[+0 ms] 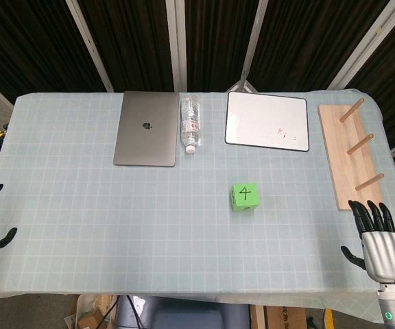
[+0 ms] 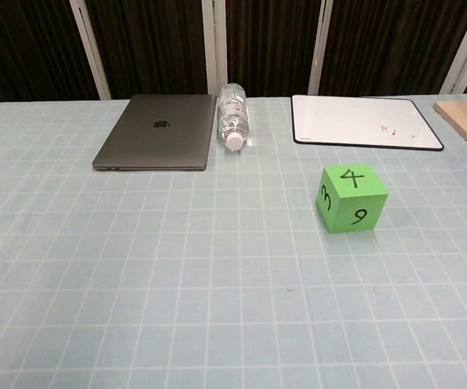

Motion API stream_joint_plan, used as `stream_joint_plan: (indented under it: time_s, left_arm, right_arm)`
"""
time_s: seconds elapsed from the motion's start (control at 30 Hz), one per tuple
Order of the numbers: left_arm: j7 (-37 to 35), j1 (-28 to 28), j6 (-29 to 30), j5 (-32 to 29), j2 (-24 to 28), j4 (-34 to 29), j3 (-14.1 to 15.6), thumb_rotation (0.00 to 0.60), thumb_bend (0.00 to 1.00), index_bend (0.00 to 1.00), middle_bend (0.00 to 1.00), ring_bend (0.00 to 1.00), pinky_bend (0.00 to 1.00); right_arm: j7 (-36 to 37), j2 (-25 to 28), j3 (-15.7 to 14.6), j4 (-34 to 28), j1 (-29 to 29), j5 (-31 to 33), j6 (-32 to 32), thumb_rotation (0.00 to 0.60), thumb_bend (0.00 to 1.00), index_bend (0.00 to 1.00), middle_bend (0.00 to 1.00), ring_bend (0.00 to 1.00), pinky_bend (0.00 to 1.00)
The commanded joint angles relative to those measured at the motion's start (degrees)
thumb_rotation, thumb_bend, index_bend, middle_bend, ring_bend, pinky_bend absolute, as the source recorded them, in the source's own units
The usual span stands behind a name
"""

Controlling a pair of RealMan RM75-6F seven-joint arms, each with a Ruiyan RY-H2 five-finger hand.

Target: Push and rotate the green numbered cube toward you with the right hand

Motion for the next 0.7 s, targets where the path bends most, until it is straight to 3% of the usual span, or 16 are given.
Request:
stream_joint_plan:
  time_s: [0.03,0.5,0.7]
  left_arm:
    - [0.19,-0.11,-0.22,0.05,0.01,-0.06,0.07,0.6,0.32,0.1,0.0,0.0,0.0]
    - [0.34,0.02,0.38,1.18,-0.54,0.05,0.42,0.6,0.32,0.1,0.0,0.0,0.0]
    - [0.72,0.81,1.44,1.65,-0.07,-0.94,0.89,0.6,0.32,0.1,0.0,0.0,0.0]
  right_arm:
    - [0.15,-0.61,0.56,0.73,0.02,0.29,-0.28,0.6,0.2,0.06,0.14,0.05,0.0]
    - [0.8,-1.22,1.68,0.56,-1.28,0.21,0.21,0.6,0.19,0.06,0.14,0.05,0.0]
    - [2.88,0.02,0.05,-1.23,-0.69,-2.44,-2.25,0.6,0.2,0.07,0.21,0.17,0.02]
